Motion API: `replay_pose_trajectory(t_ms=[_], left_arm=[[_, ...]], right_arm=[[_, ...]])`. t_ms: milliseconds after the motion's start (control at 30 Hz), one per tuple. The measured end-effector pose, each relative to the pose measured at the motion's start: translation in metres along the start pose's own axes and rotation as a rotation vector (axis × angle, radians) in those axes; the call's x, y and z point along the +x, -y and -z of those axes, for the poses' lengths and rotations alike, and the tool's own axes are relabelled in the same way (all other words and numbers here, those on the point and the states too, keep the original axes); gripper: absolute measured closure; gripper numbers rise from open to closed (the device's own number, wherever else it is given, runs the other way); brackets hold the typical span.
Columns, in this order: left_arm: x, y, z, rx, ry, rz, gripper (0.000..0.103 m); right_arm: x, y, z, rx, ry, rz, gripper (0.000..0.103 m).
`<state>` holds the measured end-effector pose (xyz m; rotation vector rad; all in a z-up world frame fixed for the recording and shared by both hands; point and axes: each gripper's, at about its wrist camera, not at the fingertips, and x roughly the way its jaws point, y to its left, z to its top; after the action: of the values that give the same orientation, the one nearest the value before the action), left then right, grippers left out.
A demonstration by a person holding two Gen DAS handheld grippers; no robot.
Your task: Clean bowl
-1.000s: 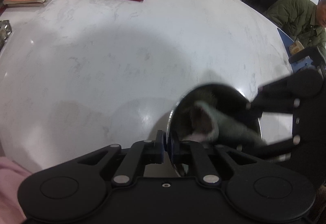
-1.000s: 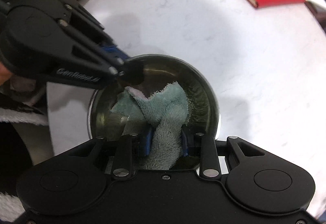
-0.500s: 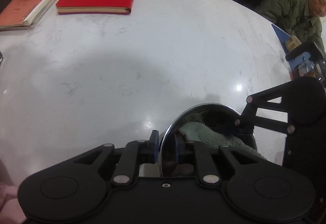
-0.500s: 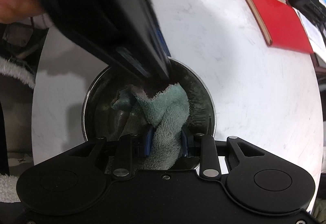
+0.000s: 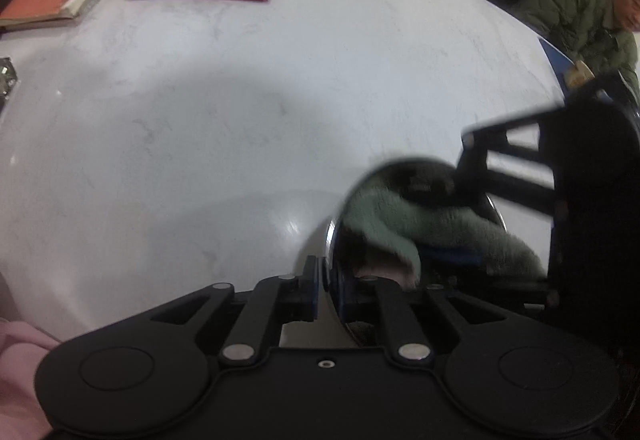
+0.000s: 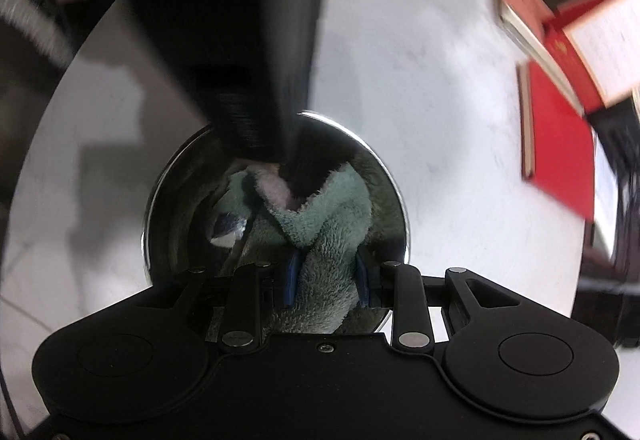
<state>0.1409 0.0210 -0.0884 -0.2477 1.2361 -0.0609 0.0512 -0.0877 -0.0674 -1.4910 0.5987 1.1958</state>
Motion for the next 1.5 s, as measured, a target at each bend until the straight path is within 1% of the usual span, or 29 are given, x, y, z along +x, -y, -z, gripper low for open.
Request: replay_pose_trajectory(t_ms=[33, 100, 167, 233, 367, 400, 533, 633, 733, 967, 1100, 1133, 1167, 1267, 1300, 1367, 1500], left_arm=[[0.001, 0.0, -0.002, 0.004, 0.005, -0.003, 0.095], [0.004, -0.001, -0.002, 0.004, -0.004, -0.002, 0.093], [0.005, 0.0, -0.001, 0.013, -0.002, -0.002, 0.096], [0.004, 0.002, 0.0, 0.022, -0.001, -0.006, 0.097], [0.004, 0.002, 0.0, 0.021, 0.0, -0.015, 0.097], [0.004, 0.002, 0.0, 0.022, 0.0, -0.017, 0.097], [0.004, 0.005, 0.002, 0.026, 0.008, -0.029, 0.097], [0.004, 0.006, 0.004, 0.028, 0.012, -0.036, 0.096], [0.003, 0.007, 0.006, 0.033, 0.017, -0.041, 0.096], [0.003, 0.01, 0.01, 0.038, 0.032, -0.045, 0.095], [0.003, 0.012, 0.012, 0.043, 0.047, -0.046, 0.095], [0.003, 0.013, 0.013, 0.044, 0.05, -0.045, 0.096], [0.003, 0.013, 0.013, 0.046, 0.053, -0.045, 0.096], [0.003, 0.015, 0.014, 0.05, 0.06, -0.044, 0.096], [0.003, 0.015, 0.015, 0.05, 0.065, -0.042, 0.096], [0.003, 0.015, 0.016, 0.052, 0.073, -0.039, 0.096], [0.002, 0.016, 0.017, 0.058, 0.081, -0.038, 0.096]], right_arm=[[0.008, 0.003, 0.001, -0.019, 0.0, 0.007, 0.075], [0.003, -0.004, 0.001, -0.059, 0.0, 0.027, 0.066], [-0.003, -0.013, 0.003, -0.116, 0.009, 0.05, 0.063], [-0.012, -0.023, 0.004, -0.192, 0.031, 0.074, 0.062], [-0.023, -0.043, 0.008, -0.316, 0.074, 0.073, 0.062], [-0.025, -0.048, 0.009, -0.348, 0.085, 0.073, 0.065], [-0.028, -0.055, 0.011, -0.358, 0.094, 0.064, 0.066], [-0.031, -0.058, 0.014, -0.317, 0.099, 0.048, 0.068], [-0.037, -0.06, 0.021, -0.255, 0.099, 0.04, 0.068], [-0.055, -0.072, 0.032, -0.062, 0.095, 0.022, 0.07], [-0.069, -0.082, 0.037, 0.113, 0.064, -0.007, 0.07], [-0.062, -0.071, 0.037, 0.153, 0.057, -0.019, 0.07], [-0.051, -0.056, 0.038, 0.201, 0.048, -0.036, 0.07], [-0.02, -0.021, 0.065, 0.372, 0.021, -0.116, 0.07], [-0.021, -0.017, 0.071, 0.438, 0.016, -0.147, 0.07], [-0.025, -0.017, 0.077, 0.526, 0.012, -0.191, 0.07], [-0.029, -0.013, 0.095, 0.756, 0.024, -0.349, 0.07]])
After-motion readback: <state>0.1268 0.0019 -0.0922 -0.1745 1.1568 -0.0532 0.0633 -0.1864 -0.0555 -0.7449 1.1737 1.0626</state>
